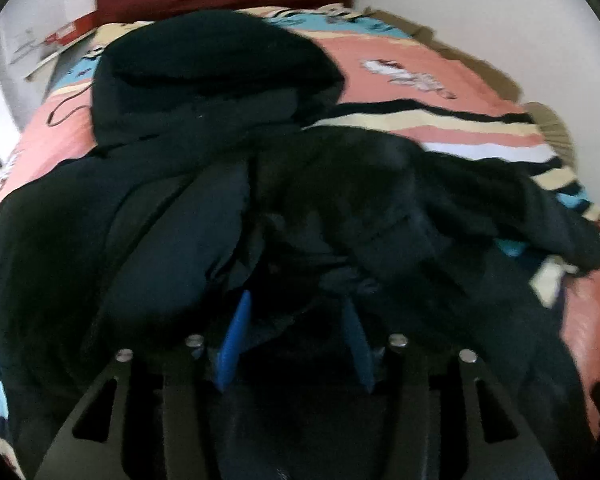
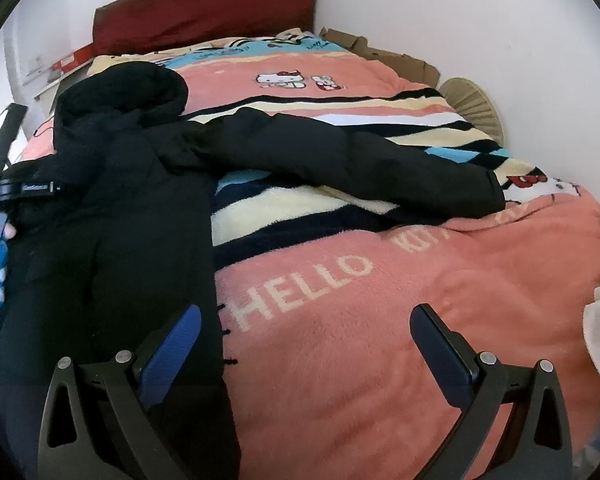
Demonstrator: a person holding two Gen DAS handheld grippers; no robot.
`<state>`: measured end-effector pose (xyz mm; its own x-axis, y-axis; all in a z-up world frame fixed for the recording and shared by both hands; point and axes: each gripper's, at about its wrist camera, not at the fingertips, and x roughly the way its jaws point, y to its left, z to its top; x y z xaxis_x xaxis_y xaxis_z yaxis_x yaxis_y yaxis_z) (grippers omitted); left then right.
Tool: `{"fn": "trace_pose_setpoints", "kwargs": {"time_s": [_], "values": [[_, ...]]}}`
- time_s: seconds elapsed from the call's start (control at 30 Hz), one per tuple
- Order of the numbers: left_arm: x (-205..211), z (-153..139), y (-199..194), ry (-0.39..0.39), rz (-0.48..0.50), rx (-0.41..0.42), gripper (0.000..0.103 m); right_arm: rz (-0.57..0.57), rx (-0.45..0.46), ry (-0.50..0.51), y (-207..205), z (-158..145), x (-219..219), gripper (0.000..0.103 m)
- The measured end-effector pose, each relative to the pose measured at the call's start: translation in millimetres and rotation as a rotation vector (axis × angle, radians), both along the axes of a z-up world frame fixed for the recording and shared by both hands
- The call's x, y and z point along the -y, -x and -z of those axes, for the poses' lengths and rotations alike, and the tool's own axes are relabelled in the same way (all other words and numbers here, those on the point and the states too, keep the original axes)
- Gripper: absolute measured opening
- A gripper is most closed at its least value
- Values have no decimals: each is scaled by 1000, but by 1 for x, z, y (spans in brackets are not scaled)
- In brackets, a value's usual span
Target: Fold large clothes
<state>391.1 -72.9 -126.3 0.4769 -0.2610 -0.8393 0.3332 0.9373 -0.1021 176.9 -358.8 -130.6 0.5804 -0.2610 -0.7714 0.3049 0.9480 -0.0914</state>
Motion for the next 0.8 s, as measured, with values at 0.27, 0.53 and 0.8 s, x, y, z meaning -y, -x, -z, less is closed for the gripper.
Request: {"fn": "trace_pose_setpoints", "kwargs": {"time_s": [0.27,0.53,0.8], "values": [[-29,-52,4,143,30,66,46,-3,16,-20,-10,-2,-1,103],[-11,-10,-30,49,-32,-11,46,23,35,-79,-23,-8,10,103],[-1,4,-15,19,39,-34,46,158,128,-209,-46,-23,64,103]]}}
